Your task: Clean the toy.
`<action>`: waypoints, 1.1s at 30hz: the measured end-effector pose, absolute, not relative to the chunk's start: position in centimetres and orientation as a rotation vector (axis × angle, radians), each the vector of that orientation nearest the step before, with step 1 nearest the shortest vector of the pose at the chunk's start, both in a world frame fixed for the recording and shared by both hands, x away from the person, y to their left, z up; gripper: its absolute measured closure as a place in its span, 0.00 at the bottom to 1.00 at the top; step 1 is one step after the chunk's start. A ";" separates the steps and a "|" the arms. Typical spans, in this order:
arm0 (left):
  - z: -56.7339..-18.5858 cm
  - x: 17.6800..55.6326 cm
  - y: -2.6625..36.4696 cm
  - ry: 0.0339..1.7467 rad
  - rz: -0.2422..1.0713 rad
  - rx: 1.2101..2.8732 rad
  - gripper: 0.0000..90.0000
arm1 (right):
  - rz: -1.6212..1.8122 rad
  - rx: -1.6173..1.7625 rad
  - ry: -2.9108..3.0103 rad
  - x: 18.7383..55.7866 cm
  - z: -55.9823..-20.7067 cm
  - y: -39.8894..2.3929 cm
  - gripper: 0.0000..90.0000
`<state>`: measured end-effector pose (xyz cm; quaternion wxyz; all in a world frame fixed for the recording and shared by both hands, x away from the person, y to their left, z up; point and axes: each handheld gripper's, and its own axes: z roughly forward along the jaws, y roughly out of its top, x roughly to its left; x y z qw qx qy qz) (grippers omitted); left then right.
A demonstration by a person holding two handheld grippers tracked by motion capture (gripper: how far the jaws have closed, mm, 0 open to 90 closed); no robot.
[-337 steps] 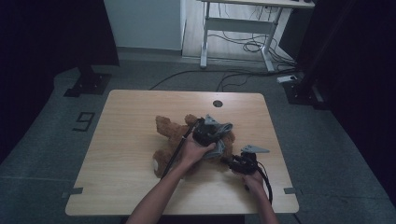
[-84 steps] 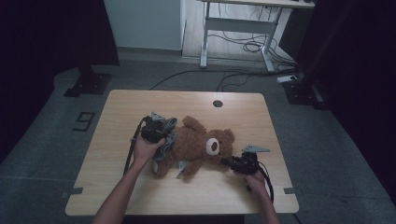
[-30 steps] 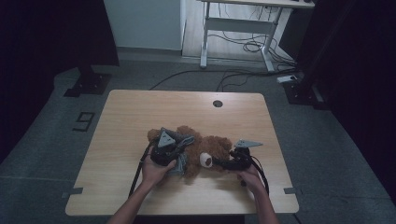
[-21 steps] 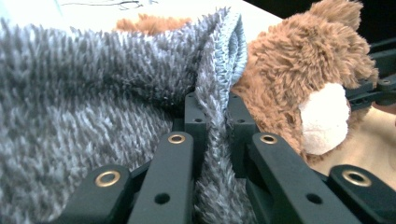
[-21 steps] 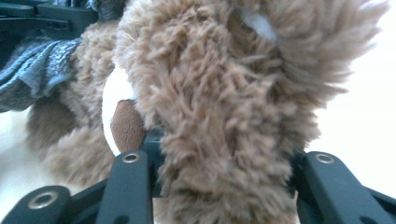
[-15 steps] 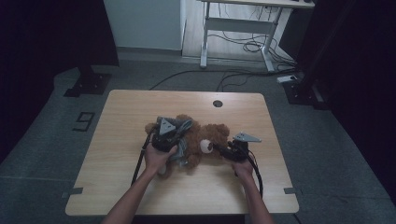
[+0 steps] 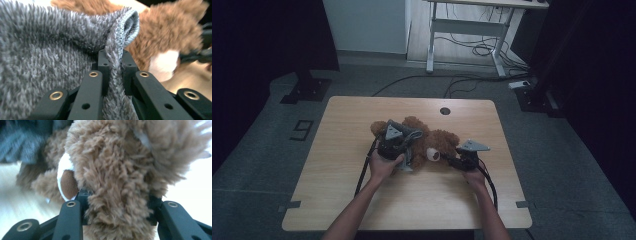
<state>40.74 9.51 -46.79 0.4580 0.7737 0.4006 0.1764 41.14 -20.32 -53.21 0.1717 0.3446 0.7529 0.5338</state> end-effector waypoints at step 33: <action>-48.1 42.6 10.6 1.056 0.263 1.967 0.91 | 1.553 1.041 2.117 38.1 -53.1 -21.6 0.18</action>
